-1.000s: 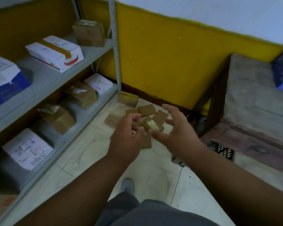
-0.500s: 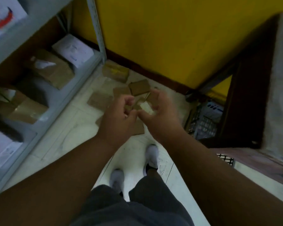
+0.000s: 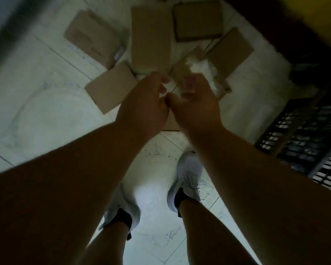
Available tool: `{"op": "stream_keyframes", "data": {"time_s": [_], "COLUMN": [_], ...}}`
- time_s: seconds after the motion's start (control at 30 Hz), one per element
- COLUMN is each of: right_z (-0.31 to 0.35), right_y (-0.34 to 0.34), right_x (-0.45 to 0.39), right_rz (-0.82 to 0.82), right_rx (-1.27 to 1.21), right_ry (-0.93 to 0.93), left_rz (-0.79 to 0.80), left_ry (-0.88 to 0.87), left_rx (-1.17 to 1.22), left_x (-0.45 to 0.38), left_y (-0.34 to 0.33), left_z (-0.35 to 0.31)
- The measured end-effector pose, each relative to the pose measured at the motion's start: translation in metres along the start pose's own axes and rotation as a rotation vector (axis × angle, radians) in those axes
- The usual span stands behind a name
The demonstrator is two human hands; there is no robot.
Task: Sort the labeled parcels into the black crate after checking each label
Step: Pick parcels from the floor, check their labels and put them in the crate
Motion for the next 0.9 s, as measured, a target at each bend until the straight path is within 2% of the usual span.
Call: {"op": "stream_keyframes", "data": {"time_s": [0.1,0.2,0.3,0.37,0.47,0.53,0.63,0.77,0.83,0.9], "right_z": [-0.055,-0.119,-0.183,-0.211,-0.231,-0.234,-0.223,-0.172,-0.141,-0.103], "right_y": [-0.075,-0.131,-0.172,-0.2,-0.231,-0.234,-0.218,-0.178,-0.163,-0.143], "right_x": [-0.039,-0.064,-0.087,-0.097,-0.114,-0.124,-0.13,-0.123,-0.107,-0.076], "right_rz": [0.079,0.144,0.207,0.252,0.201,0.146,0.081,0.026,0.049,0.141], "right_rx": [0.098,0.22,0.384,0.367,0.264,0.321,0.432,0.336,0.304,0.316], "right_ry": [-0.032,-0.081,-0.291,-0.411,-0.467,-0.446,-0.395,-0.26,-0.163,-0.052], "left_rz": [-0.055,-0.054,0.042,0.066,-0.021,-0.118,-0.225,-0.31,-0.384,-0.487], "left_ry": [0.097,0.263,0.632,0.814,0.863,0.912,0.844,0.594,0.496,0.379], "left_rx": [0.002,-0.092,-0.235,-0.167,0.016,0.133,0.192,0.159,0.189,0.239], "left_x": [-0.028,-0.042,-0.047,-0.049,-0.072,-0.087,-0.096,-0.099,-0.092,-0.072], "left_y": [-0.027,-0.053,-0.082,-0.102,-0.121,-0.119,-0.099,-0.059,-0.038,-0.007], "left_z": [0.088,0.174,0.242,0.272,0.299,0.308,0.299,0.239,0.204,0.159]}}
Point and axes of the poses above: each hand's wrist, its own x-axis away from the middle knuckle, its own y-axis out of the back of the hand, z = x × y, the point moved 4 cm from there along -x, towards the middle knuckle, and after that the axes turned 14 degrees about x, right-handed, at the moved point
